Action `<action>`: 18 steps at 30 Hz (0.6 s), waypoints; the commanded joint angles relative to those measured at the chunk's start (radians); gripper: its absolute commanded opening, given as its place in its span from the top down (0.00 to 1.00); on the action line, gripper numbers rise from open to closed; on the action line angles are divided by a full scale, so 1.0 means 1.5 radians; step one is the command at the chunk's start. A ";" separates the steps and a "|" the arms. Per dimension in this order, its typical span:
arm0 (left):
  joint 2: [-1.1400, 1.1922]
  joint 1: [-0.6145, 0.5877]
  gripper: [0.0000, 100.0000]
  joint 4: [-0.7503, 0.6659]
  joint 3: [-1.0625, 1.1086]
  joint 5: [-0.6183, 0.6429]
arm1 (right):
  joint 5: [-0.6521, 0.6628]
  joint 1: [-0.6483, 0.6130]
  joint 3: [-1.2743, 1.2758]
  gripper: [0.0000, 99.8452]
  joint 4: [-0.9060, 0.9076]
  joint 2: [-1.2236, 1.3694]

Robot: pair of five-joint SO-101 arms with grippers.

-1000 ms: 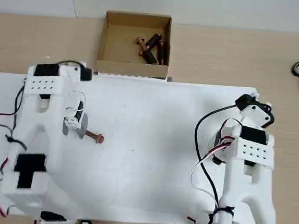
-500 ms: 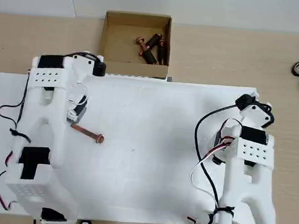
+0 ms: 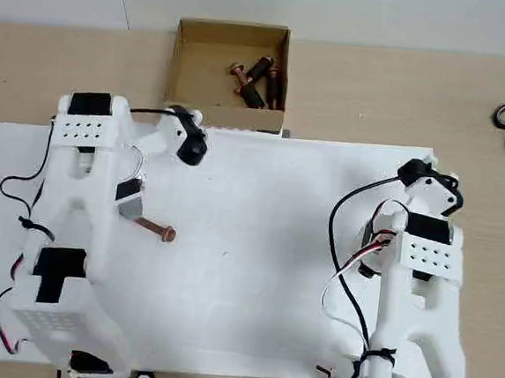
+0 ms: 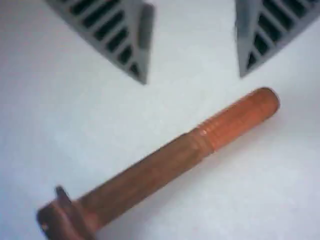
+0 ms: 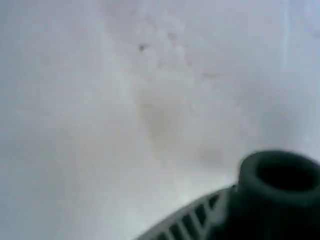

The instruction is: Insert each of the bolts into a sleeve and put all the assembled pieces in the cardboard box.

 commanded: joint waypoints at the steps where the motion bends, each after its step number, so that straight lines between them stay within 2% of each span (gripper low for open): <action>1: -0.010 0.008 0.86 0.013 -0.026 -0.076 | 0.006 0.003 -0.006 1.00 -0.021 -0.026; 10: 0.033 0.030 0.87 0.010 -0.028 -0.269 | 0.006 0.003 -0.006 1.00 -0.034 -0.026; 18: 0.049 0.049 0.87 0.001 -0.029 -0.364 | 0.004 0.003 -0.007 1.00 -0.034 -0.026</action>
